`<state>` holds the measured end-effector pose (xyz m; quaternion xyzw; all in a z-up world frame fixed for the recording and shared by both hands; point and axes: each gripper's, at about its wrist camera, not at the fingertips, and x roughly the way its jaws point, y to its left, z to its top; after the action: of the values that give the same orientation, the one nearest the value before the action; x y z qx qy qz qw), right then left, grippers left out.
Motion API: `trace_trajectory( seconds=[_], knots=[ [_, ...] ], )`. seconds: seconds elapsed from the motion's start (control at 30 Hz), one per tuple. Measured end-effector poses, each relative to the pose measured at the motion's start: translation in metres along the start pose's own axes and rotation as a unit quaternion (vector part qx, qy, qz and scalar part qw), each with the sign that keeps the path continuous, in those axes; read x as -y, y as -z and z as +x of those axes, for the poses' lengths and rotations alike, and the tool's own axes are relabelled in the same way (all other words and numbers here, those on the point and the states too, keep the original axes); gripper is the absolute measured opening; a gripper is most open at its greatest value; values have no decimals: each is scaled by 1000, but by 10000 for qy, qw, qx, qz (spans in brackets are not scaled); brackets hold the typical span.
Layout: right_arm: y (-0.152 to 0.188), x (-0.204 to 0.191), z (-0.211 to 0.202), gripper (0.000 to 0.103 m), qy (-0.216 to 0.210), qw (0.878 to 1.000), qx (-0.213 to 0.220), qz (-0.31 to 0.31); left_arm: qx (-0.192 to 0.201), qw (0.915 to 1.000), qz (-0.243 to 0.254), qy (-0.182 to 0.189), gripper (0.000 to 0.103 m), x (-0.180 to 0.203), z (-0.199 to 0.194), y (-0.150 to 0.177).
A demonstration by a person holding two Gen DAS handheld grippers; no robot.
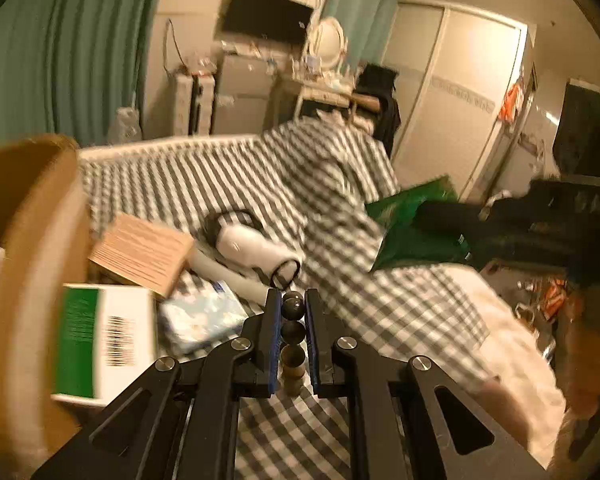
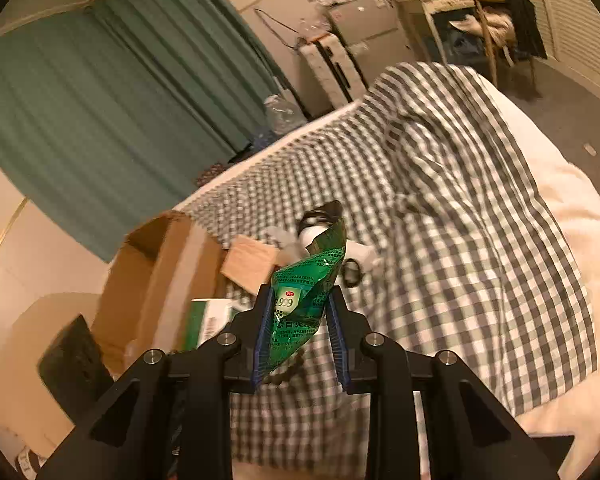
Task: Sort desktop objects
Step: 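Carry the bracelet with the left tool into the box while the right carries the green bag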
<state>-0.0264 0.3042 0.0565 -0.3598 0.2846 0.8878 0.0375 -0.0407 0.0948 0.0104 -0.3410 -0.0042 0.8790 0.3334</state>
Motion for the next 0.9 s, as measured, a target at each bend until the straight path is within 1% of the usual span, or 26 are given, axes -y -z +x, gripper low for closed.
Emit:
trace_trajectory(
  seconds=[0.03, 0.13, 0.23, 0.3, 0.4, 0.5, 0.57, 0.63, 0.77, 0.83, 0.87, 0.9],
  knots=[
    [1, -7, -3, 26, -41, 10000, 9, -57, 85, 10000, 30, -31, 11, 2, -9, -2],
    [5, -34, -14, 26, -210, 9994, 68, -273, 540, 9981, 192, -215, 11, 5, -55, -21],
    [6, -65, -20, 26, -348, 9980, 95, -510, 873, 9954, 159, -350, 11, -2, -93, -40],
    [6, -91, -22, 26, -477, 9961, 107, -736, 1022, 9937, 164, -420, 11, -9, -112, -49],
    [8, -129, -19, 26, -686, 9918, 85, -1079, 1178, 9903, 218, -699, 11, -26, -141, -61],
    [13, -163, -5, 26, -850, 9866, -60, -1392, 1206, 9890, 117, -853, 11, -48, -155, -65],
    [17, -180, 12, 26, -970, 9831, -202, -1541, 1148, 9882, 34, -1013, 11, -69, -160, -63],
    [23, -196, 34, 26, -989, 9799, -364, -1692, 1057, 9875, -115, -1163, 11, -94, -158, -58],
    [34, -213, 82, 26, -932, 9756, -740, -1843, 825, 9846, -485, -1464, 11, -142, -149, -40],
    [38, -217, 105, 29, -862, 9743, -905, -1875, 655, 9822, -636, -1640, 11, -167, -141, -28],
    [38, -218, 115, 29, -804, 9747, -948, -1859, 569, 9812, -655, -1721, 11, -174, -136, -23],
    [38, -217, 120, 34, -790, 9749, -974, -1838, 495, 9800, -632, -1822, 13, -178, -132, -19]
  ],
)
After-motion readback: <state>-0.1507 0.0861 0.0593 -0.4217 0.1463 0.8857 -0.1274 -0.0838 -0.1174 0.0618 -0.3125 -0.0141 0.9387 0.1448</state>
